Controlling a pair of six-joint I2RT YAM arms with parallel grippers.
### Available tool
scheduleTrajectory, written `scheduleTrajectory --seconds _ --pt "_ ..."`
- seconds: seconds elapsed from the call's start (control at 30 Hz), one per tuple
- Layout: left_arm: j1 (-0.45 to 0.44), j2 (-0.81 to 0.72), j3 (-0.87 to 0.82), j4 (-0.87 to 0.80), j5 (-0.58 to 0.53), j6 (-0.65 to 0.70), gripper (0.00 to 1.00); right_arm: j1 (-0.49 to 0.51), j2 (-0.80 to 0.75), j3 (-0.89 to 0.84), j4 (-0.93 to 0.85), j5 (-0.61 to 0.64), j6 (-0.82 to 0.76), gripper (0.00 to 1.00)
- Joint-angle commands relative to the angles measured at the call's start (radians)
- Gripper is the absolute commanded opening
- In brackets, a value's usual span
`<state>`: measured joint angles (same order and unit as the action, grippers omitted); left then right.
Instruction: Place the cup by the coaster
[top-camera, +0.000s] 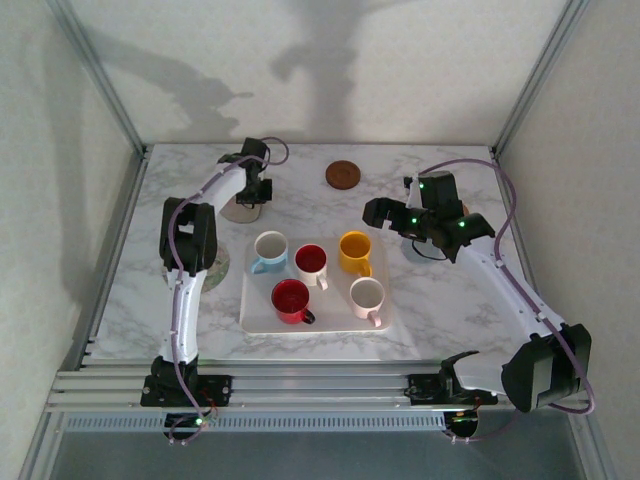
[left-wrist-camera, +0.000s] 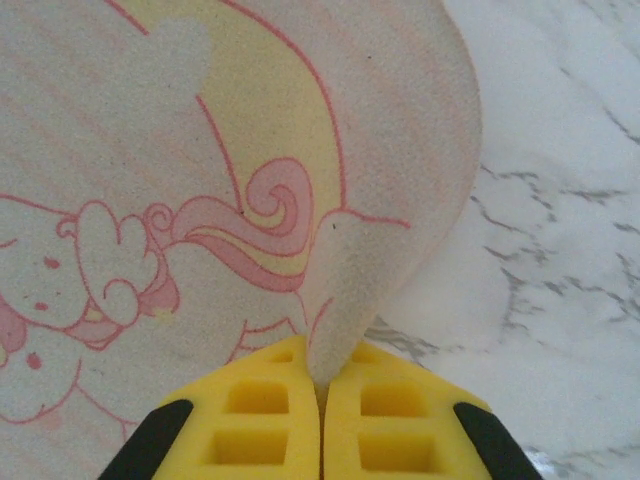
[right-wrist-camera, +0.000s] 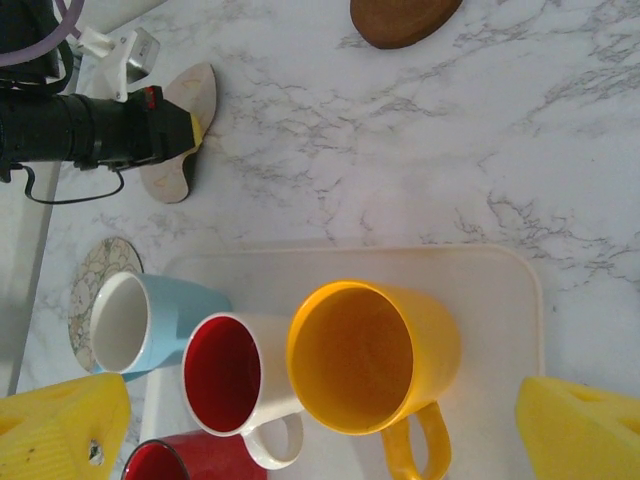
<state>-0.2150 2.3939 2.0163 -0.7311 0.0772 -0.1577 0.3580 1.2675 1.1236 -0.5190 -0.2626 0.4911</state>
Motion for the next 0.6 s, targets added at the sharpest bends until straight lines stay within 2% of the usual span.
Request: scheduleTrajectory --seconds 0.0,0.57 --pt "-0.035 -0.052 0.008 -0.054 0.054 0.002 0.00 0.008 -0.019 -0.010 0.016 -0.009 0.008 0.99" --pt "-0.116 -0.007 0.066 -0.026 0.115 -0.044 0.00 0.009 -0.039 -0.020 0.000 0.006 0.007 0.99"
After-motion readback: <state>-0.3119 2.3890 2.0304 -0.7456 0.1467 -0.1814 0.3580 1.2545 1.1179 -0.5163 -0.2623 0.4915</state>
